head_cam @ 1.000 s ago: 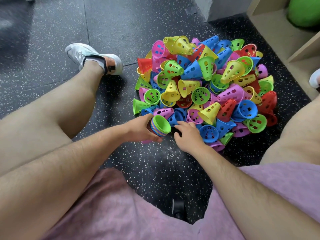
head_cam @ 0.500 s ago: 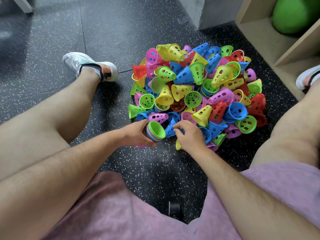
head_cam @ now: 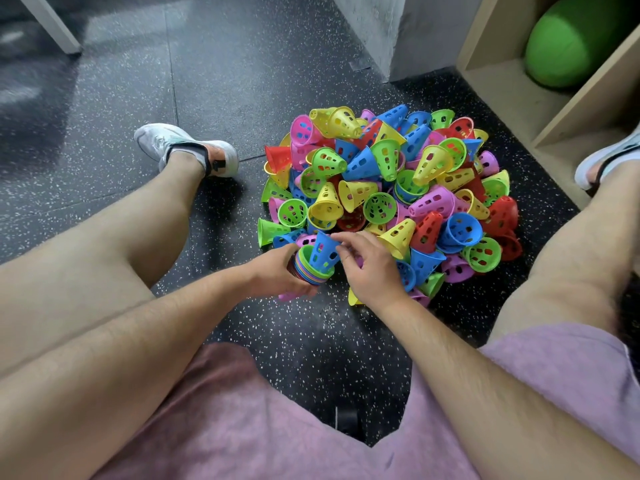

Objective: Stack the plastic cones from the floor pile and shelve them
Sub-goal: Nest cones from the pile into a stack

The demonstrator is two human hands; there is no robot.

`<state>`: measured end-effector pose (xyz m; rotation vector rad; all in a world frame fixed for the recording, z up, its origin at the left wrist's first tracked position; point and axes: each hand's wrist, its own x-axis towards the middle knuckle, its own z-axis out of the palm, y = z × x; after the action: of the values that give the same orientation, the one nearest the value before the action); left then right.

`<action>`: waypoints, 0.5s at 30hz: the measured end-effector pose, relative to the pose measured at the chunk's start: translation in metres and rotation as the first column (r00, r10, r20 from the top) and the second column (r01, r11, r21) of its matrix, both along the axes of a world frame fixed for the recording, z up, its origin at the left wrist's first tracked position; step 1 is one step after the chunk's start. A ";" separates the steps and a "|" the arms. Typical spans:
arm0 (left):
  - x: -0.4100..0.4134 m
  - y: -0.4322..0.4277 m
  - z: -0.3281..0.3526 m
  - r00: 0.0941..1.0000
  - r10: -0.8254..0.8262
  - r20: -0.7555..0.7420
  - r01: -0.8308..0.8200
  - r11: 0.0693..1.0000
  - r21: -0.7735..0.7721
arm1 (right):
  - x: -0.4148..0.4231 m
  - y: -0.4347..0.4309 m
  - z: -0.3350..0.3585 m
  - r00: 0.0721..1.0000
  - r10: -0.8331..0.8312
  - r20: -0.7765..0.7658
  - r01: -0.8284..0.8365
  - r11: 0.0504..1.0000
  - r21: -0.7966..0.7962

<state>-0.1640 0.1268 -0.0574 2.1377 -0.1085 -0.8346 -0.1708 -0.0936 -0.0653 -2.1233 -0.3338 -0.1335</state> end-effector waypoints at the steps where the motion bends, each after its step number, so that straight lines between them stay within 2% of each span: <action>1: 0.000 -0.001 0.002 1.000 0.021 0.013 -0.021 1.000 -0.001 | -0.002 0.000 -0.002 1.000 0.021 -0.015 -0.021 1.000 -0.001; 9: -0.001 -0.007 0.005 0.997 0.073 0.037 -0.073 0.997 -0.008 | -0.009 -0.001 0.000 1.000 0.020 -0.011 -0.020 1.000 -0.010; 15: -0.002 -0.009 0.003 0.995 0.082 0.064 -0.081 0.997 -0.020 | -0.019 -0.002 -0.001 0.981 0.108 -0.164 -0.108 0.994 0.010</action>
<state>-0.1657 0.1174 -0.0546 2.1385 -0.0618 -0.7145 -0.1894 -0.0954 -0.0663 -2.0939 -0.3495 0.1043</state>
